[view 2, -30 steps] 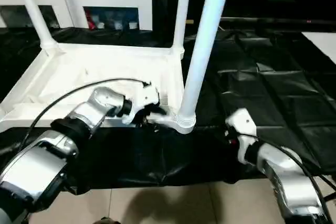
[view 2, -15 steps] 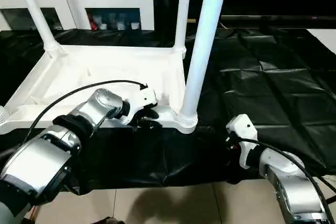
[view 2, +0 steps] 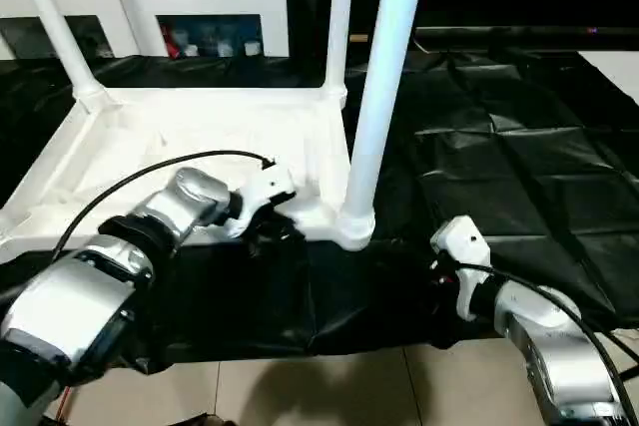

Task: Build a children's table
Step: Rotate leg to tighten

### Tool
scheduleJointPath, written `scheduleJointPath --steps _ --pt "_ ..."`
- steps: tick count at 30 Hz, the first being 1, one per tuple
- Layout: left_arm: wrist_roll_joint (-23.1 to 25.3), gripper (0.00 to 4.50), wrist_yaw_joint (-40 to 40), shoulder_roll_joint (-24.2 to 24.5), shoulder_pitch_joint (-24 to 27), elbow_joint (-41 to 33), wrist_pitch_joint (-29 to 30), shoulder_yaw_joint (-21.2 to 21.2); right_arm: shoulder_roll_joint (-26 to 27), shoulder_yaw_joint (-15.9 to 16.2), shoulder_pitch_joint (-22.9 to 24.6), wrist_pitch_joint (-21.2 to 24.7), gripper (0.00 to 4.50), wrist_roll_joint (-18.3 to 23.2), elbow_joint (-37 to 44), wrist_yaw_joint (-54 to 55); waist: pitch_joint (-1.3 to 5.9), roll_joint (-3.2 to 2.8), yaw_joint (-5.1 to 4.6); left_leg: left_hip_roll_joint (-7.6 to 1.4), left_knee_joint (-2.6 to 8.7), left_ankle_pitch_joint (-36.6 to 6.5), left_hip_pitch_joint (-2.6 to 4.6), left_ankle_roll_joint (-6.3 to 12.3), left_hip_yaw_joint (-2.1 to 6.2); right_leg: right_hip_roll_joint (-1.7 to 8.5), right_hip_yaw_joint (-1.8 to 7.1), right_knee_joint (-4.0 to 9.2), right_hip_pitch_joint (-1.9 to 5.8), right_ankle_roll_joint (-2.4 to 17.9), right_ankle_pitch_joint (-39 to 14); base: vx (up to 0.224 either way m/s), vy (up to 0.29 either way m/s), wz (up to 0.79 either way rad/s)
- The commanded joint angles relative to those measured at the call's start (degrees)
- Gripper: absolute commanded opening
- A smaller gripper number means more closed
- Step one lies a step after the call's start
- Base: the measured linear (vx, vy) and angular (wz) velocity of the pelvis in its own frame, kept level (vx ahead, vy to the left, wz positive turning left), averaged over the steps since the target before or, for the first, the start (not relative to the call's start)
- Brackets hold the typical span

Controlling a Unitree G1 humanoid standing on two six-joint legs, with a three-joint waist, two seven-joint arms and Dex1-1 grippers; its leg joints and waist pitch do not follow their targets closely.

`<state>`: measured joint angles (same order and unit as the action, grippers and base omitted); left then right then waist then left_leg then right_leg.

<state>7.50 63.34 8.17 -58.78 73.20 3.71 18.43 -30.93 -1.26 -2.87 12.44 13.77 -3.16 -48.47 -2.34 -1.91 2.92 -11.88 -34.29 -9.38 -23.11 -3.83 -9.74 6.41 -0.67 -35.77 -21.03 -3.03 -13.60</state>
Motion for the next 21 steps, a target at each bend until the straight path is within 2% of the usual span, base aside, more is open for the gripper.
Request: scheduleJointPath --steps 1,2,3,4,5,6,7,8,9,10,11,12,13,14,15,17,18,19,21 --pt "-2.73 0.23 0.43 0.56 1.04 -2.45 2.66 -2.19 0.42 -0.30 -1.02 -1.08 3.71 -0.29 -0.82 0.92 3.74 1.11 0.19 -0.13 3.46 -7.61 1.18 6.17 -0.28 0.68 -0.08 3.64 2.26 18.82 9.17 0.000 0.000 0.00" --pt "-3.18 0.19 0.72 0.65 1.66 -3.37 3.06 -2.51 0.65 -0.41 -0.96 -1.15 3.71 -0.19 -0.81 1.12 3.78 0.98 0.19 -0.14 3.43 -7.39 1.24 6.59 -0.34 0.71 -0.08 3.69 2.20 18.92 9.41 0.000 0.000 0.00" --pt "-3.51 0.17 1.11 1.00 2.92 -5.25 3.97 -2.75 0.99 -0.43 -0.84 -0.97 3.71 0.22 -0.73 0.97 3.77 2.15 0.08 -0.13 3.35 -7.04 1.11 7.19 -0.47 0.66 -0.07 3.77 2.34 18.87 9.71 0.000 0.000 0.00" --pt "-3.40 0.17 0.89 2.20 6.19 -10.02 4.68 -2.82 1.40 0.02 -0.76 -0.80 3.71 0.60 -0.66 0.45 3.73 2.11 0.17 -0.13 3.40 -6.04 0.94 8.12 -0.47 0.70 -0.15 3.59 2.45 18.99 9.95 0.000 0.000 0.00" --pt "-3.39 0.08 0.89 2.26 6.35 -10.27 4.72 -2.83 1.42 0.05 -0.76 -0.78 3.71 0.62 -0.66 0.42 3.70 1.98 0.19 -0.35 3.46 -5.77 0.94 8.52 -0.39 0.84 -0.20 3.44 2.48 19.18 10.10 0.000 0.000 0.00" --pt "-3.56 0.08 1.32 3.12 8.41 -13.46 5.60 -2.90 1.65 0.48 -0.88 -0.62 3.71 0.77 -0.63 0.05 3.75 1.73 0.04 -0.19 3.27 -5.41 1.00 9.24 -0.50 0.74 -0.20 3.53 2.27 19.22 9.90 0.000 0.000 0.00" --pt "-3.99 0.03 2.83 5.24 13.22 -21.30 8.47 -2.78 1.99 1.25 -1.44 -0.02 3.99 1.06 -0.54 -0.54 3.66 2.73 -0.12 -0.45 3.40 -5.10 0.88 10.01 -0.52 0.82 -0.22 3.45 2.46 19.39 9.62 0.000 0.000 0.00" --pt "-4.21 0.01 3.37 5.98 14.86 -23.98 9.55 -2.69 2.11 1.46 -1.66 0.29 4.06 1.21 -0.47 -0.71 3.51 2.36 -0.40 -0.45 3.54 -4.71 0.72 10.52 -0.55 0.78 -0.27 3.50 2.37 19.11 8.61 0.000 0.000 0.00" --pt "-4.21 0.00 3.37 5.98 14.86 -23.98 9.55 -2.69 2.11 1.46 -1.66 0.29 4.09 1.21 -0.47 -0.71 3.53 2.11 -0.52 -0.49 3.52 -4.85 0.79 10.51 -0.50 0.79 -0.26 3.54 2.23 18.95 7.62 0.000 0.000 0.00" --pt "-4.92 0.00 4.33 7.47 17.99 -28.85 11.59 -2.84 2.31 1.79 -2.36 0.85 4.09 1.76 -0.60 -1.26 3.42 2.15 -0.70 -0.69 3.68 -6.54 1.22 9.77 -0.64 0.72 -0.15 3.85 1.87 18.83 4.03 0.000 0.000 0.00" --pt "-5.27 0.00 4.93 8.62 20.00 -31.45 12.01 -2.94 2.38 2.03 -2.91 1.06 4.32 1.96 -0.80 -1.61 3.42 2.15 -0.70 -0.69 3.68 -6.54 1.22 9.77 -0.64 0.72 -0.15 3.85 1.87 18.83 4.03 0.000 0.000 0.00" --pt "-5.55 0.00 5.42 9.60 21.70 -33.63 12.32 -3.02 2.44 2.23 -3.38 1.21 4.43 2.12 -0.98 -1.90 3.27 2.40 -0.88 -0.61 3.84 -6.96 0.89 9.30 -0.62 0.68 -0.15 3.85 2.05 18.31 2.53 0.000 0.000 0.00" --pt "-5.83 0.00 5.75 10.42 23.12 -35.43 12.53 -3.13 2.57 2.48 -3.90 1.45 4.48 2.38 -1.13 -2.30 3.26 2.11 -0.96 -0.63 3.89 -7.38 1.18 8.93 -0.71 0.63 -0.06 4.06 1.67 17.96 1.42 0.000 0.000 0.00" --pt "-6.18 0.00 5.95 11.40 24.86 -37.29 12.55 -3.46 2.76 2.96 -4.75 1.54 4.49 2.53 -1.45 -2.93 3.27 2.37 -1.20 -0.71 3.95 -8.18 1.14 8.53 -0.71 0.61 -0.06 3.99 1.70 17.96 0.50 0.000 0.000 0.00" --pt "-6.28 0.00 5.90 11.83 25.86 -38.79 13.04 -3.68 2.87 3.13 -5.05 1.57 4.49 2.55 -1.54 -3.22 3.19 2.22 -1.26 -0.62 4.03 -8.24 1.04 8.22 -0.71 0.54 -0.10 4.04 1.66 17.65 -0.16 0.000 0.000 0.00" --pt "-6.01 0.00 5.78 12.70 27.43 -40.75 12.09 -3.82 3.08 3.66 -5.66 1.61 4.49 2.46 -1.77 -3.84 3.17 2.30 -1.28 -0.80 4.11 -9.08 1.42 7.55 -0.81 0.53 0.05 4.23 1.35 17.12 -1.28 0.000 0.000 0.00" --pt "-5.72 0.00 5.52 13.30 28.75 -43.19 12.26 -3.85 3.19 3.93 -5.94 1.62 4.49 2.33 -1.90 -4.17 3.13 2.20 -1.36 -0.80 4.22 -9.19 1.28 7.18 -0.78 0.53 0.05 4.20 1.40 16.72 -1.37 0.000 0.000 0.00" --pt "-5.20 0.00 5.68 14.25 30.31 -46.47 14.18 -3.43 3.99 5.17 -7.75 0.55 4.49 0.60 -3.60 -3.70 3.25 2.55 -1.49 -0.79 4.18 -8.81 1.16 6.93 -0.73 0.57 0.02 3.97 1.47 16.29 -1.12 0.000 0.000 0.00" --pt "-5.04 0.00 5.77 14.66 30.96 -48.07 15.33 -3.22 4.34 5.70 -8.61 -0.08 4.49 -0.26 -4.45 -3.32 3.22 2.32 -1.56 -0.74 4.19 -8.73 1.52 6.61 -0.89 0.43 0.09 4.14 1.06 16.13 -1.35 0.000 0.000 0.00"
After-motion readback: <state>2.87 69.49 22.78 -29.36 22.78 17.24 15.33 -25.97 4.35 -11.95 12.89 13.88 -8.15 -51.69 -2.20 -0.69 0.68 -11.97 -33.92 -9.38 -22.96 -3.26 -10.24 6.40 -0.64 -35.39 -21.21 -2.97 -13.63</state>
